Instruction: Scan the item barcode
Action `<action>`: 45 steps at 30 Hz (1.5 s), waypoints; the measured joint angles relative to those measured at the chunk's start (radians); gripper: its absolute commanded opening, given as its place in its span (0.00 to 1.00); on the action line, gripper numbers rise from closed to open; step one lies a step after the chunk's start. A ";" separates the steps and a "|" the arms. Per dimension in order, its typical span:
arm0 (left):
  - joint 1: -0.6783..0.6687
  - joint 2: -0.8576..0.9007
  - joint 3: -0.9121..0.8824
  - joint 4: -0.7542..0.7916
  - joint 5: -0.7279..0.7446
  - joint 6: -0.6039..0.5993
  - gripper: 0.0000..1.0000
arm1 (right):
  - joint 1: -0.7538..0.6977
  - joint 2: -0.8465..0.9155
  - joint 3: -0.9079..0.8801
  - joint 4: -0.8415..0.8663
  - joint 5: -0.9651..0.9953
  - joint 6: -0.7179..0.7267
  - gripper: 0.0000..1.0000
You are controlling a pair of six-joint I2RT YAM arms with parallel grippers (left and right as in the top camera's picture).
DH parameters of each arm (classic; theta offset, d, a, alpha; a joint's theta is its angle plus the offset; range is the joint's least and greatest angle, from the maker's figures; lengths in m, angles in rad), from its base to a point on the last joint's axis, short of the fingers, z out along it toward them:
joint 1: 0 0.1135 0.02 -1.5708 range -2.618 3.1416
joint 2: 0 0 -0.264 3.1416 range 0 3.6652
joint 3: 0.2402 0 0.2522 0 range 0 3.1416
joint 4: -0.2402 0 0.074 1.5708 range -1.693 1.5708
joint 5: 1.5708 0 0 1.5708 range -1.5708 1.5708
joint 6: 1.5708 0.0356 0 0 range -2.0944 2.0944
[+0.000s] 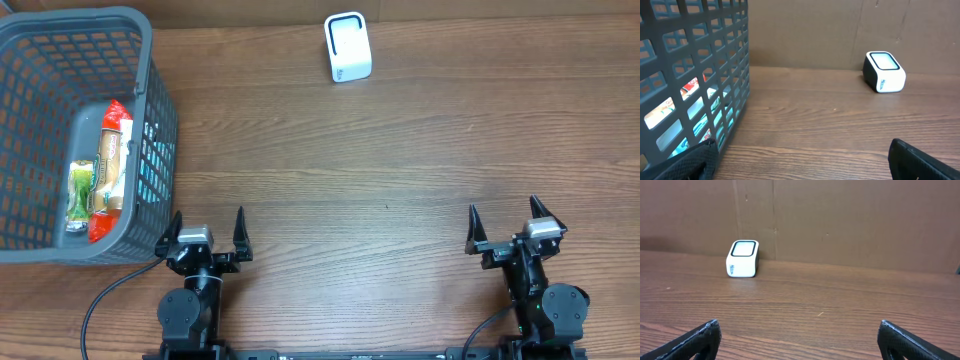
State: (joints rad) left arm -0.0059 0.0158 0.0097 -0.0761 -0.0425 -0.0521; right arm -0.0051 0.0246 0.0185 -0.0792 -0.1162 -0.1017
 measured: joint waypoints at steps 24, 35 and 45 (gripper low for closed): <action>0.000 0.000 0.000 0.000 0.000 0.000 0.99 | 0.000 0.000 0.000 0.000 0.001 0.000 1.00; 0.000 0.000 0.000 0.000 0.016 0.000 1.00 | 0.000 0.000 0.000 0.000 0.000 0.000 1.00; 0.000 0.000 0.000 0.000 0.045 0.000 1.00 | 0.000 0.000 0.000 0.001 0.001 0.000 1.00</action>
State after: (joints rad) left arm -0.0059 0.0158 0.0097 -0.0765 0.0029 -0.0521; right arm -0.0048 0.0246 0.0185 -0.0784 -0.1154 -0.1013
